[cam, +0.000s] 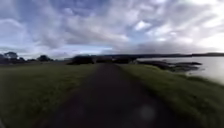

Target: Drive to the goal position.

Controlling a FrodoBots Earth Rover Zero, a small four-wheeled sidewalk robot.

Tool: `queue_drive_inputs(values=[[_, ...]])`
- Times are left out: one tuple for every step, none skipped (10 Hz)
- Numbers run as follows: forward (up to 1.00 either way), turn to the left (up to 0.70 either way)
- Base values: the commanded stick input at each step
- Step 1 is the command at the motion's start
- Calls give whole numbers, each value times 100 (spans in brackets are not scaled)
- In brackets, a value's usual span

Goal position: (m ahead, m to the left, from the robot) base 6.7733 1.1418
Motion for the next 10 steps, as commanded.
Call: queue_drive_inputs(values=[[70,0],[70,0],[70,0],[70,0],[70,0],[70,0],[70,0],[70,0],[70,0],[70,0]])
